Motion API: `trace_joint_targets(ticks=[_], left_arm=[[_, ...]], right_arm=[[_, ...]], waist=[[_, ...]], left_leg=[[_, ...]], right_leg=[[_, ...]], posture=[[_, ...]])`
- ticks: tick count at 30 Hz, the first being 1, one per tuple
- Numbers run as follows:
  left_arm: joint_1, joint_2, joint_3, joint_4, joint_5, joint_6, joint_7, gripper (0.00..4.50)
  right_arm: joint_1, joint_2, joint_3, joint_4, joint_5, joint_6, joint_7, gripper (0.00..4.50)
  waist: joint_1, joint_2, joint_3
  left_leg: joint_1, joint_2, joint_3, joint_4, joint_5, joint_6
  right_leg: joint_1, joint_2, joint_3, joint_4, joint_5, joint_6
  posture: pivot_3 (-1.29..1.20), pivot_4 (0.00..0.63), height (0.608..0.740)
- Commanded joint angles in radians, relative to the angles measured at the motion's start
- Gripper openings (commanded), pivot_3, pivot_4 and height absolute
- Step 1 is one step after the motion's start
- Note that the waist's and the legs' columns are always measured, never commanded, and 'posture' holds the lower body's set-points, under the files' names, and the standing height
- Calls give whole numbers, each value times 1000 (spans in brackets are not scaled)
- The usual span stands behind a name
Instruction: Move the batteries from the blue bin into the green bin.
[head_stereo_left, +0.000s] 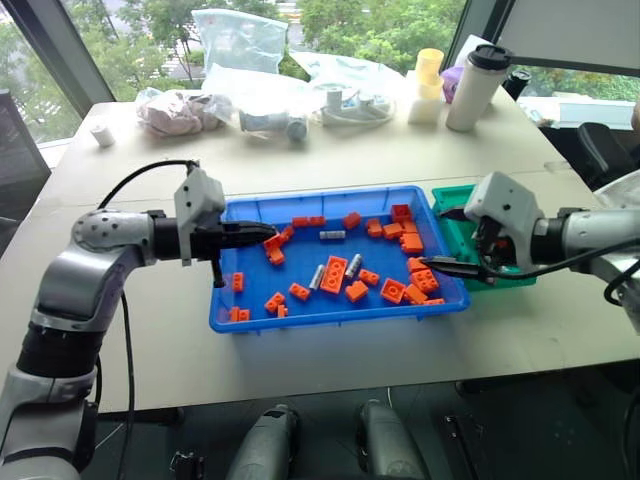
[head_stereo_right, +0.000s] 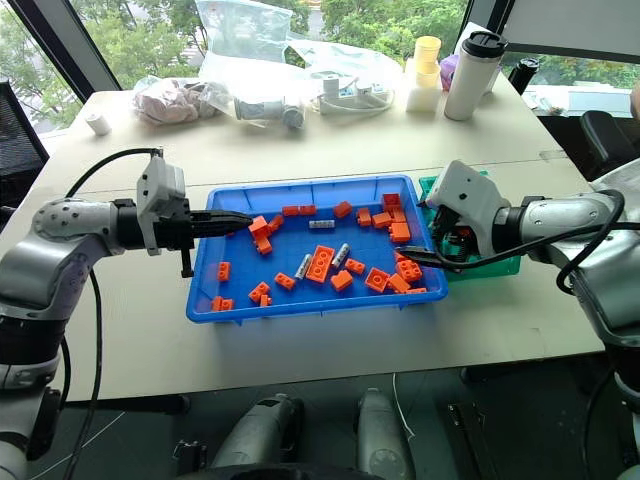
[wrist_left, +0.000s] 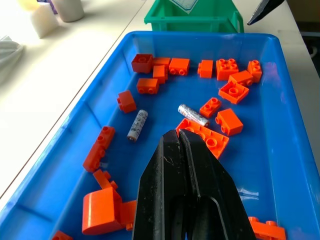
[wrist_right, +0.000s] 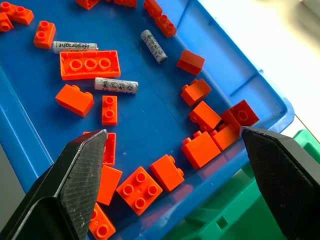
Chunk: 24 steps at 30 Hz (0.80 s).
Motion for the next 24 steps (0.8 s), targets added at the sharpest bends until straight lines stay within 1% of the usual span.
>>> trace_joint_targets(ticks=[1, 13, 24], left_arm=[[7, 18, 34, -36, -28, 5, -10, 0], [15, 12, 43, -77, -44, 31, 36, 0], [25, 16, 40, -104, -53, 51, 55, 0]], right_arm=[[-41, 19, 16, -41, 11, 2, 3, 4394], [-114, 84, 135, -37, -12, -1, 24, 4394], [-142, 108, 182, -24, -36, 0, 38, 4394]], waist=[[1, 0, 0], [0, 0, 0], [1, 0, 0]], left_leg=[[0, 0, 0, 0, 0, 0], [0, 0, 0, 0, 0, 0], [0, 0, 0, 0, 0, 0]], right_leg=[[0, 0, 0, 0, 0, 0], [0, 0, 0, 0, 0, 0], [0, 0, 0, 0, 0, 0]], posture=[[0, 150, 740], [0, 150, 740], [0, 150, 740]])
